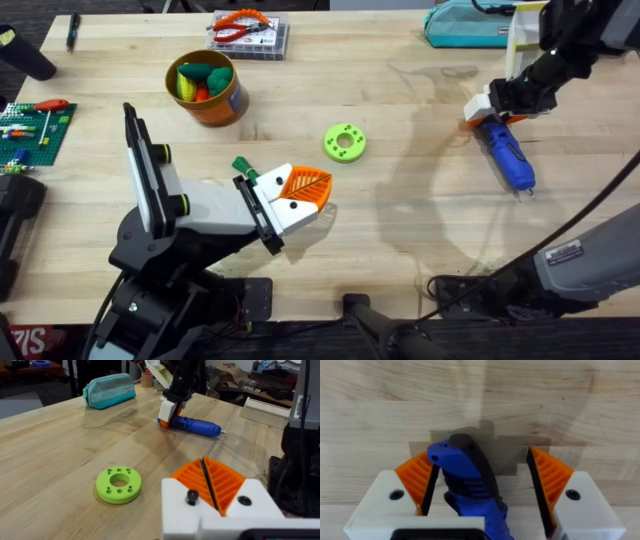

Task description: Pick up the gripper from the table and insert it into the empty holder that is missing its gripper. Then pick up a screw, insert it into the mounting hole, and use the screwdriver to tighten it. Finally, clean up the table by picking up the vegetable and placing it into the bucket.

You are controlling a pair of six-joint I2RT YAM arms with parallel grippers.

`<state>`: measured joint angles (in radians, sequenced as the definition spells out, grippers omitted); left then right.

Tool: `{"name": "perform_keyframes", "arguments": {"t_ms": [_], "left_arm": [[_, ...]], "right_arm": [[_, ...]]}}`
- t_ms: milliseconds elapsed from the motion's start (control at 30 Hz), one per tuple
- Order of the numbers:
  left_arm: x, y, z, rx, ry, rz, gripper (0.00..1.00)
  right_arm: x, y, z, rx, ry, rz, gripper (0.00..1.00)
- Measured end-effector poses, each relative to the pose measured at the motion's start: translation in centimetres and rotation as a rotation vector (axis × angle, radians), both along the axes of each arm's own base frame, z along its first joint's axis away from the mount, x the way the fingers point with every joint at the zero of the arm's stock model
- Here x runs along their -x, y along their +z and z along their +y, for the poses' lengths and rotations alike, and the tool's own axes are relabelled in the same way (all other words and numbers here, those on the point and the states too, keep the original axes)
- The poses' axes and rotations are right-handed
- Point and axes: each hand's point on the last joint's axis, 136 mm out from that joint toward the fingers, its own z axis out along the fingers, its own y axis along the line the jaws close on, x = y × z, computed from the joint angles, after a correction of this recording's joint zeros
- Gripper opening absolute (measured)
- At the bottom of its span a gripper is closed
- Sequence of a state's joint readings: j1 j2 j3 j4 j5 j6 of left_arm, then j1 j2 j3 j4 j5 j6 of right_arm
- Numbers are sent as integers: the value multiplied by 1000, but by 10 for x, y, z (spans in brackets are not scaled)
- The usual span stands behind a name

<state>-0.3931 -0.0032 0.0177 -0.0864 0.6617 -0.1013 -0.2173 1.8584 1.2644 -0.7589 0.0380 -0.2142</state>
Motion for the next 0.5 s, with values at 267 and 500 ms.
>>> {"name": "perform_keyframes", "arguments": {"t_ms": [267,500], "left_arm": [[0,1,0,3,1,1,1],[0,1,0,3,1,2,1]], "right_arm": [[1,0,0,-3,-2,4,642],[1,0,0,-2,4,2,605]]}}
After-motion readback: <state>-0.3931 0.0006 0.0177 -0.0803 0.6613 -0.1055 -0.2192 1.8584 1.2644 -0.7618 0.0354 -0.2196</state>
